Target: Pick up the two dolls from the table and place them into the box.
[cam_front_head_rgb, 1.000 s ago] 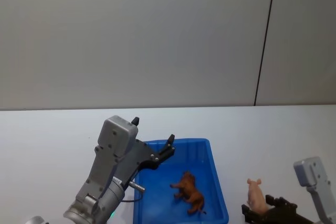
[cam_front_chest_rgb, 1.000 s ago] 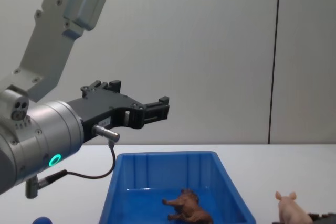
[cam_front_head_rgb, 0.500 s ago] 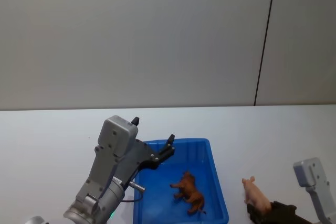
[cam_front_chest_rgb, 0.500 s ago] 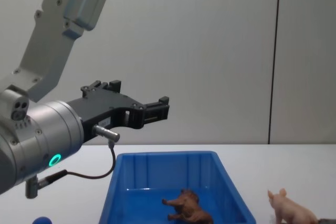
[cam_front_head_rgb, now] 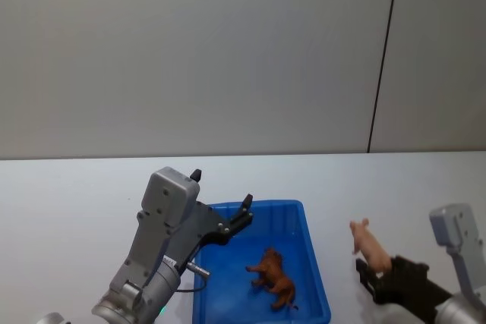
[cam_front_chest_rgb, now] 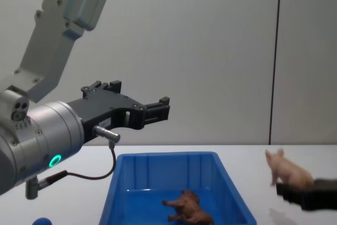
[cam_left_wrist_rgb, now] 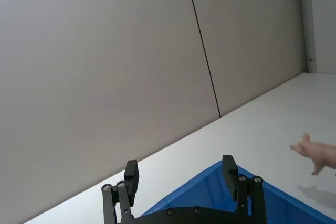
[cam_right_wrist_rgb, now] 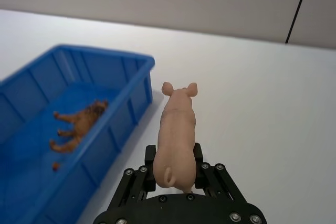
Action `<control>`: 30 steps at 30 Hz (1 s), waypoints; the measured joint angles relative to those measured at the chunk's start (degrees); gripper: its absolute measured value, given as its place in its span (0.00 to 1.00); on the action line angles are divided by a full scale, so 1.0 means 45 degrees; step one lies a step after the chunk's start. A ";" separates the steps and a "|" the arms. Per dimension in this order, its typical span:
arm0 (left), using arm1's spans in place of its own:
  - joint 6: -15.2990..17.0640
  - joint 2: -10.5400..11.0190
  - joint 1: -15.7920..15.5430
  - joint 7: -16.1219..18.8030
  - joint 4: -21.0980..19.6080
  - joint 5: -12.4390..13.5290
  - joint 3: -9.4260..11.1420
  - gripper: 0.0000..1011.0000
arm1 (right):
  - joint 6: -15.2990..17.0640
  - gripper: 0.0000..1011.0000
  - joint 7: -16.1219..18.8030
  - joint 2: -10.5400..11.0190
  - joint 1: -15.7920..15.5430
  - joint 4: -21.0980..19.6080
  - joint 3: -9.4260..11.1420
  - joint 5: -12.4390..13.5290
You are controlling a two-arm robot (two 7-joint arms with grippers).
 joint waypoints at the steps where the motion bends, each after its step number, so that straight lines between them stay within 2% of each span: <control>1: 0.0000 0.0000 0.0000 0.0000 0.0000 0.0000 0.0000 0.99 | -0.0057 0.36 0.0015 -0.0016 0.0040 -0.0021 0.0001 -0.0028; 7: 0.0000 0.0000 0.0000 0.0000 0.0000 0.0000 0.0000 0.99 | -0.0430 0.36 0.0338 -0.0207 0.0481 -0.0114 -0.0047 -0.0266; 16: 0.0000 0.0000 0.0000 0.0000 0.0000 0.0000 0.0000 0.99 | -0.0685 0.36 0.1412 -0.0883 0.1621 0.0275 -0.0385 -0.0750; 26: 0.0000 -0.0001 0.0000 0.0001 0.0000 0.0000 0.0000 0.99 | -0.0168 0.36 0.2298 -0.1740 0.2735 0.1339 -0.0873 -0.0919; 30: 0.0000 0.0000 -0.0001 0.0000 0.0000 0.0000 0.0000 0.99 | 0.0018 0.45 0.2543 -0.2010 0.3042 0.1815 -0.1034 -0.0932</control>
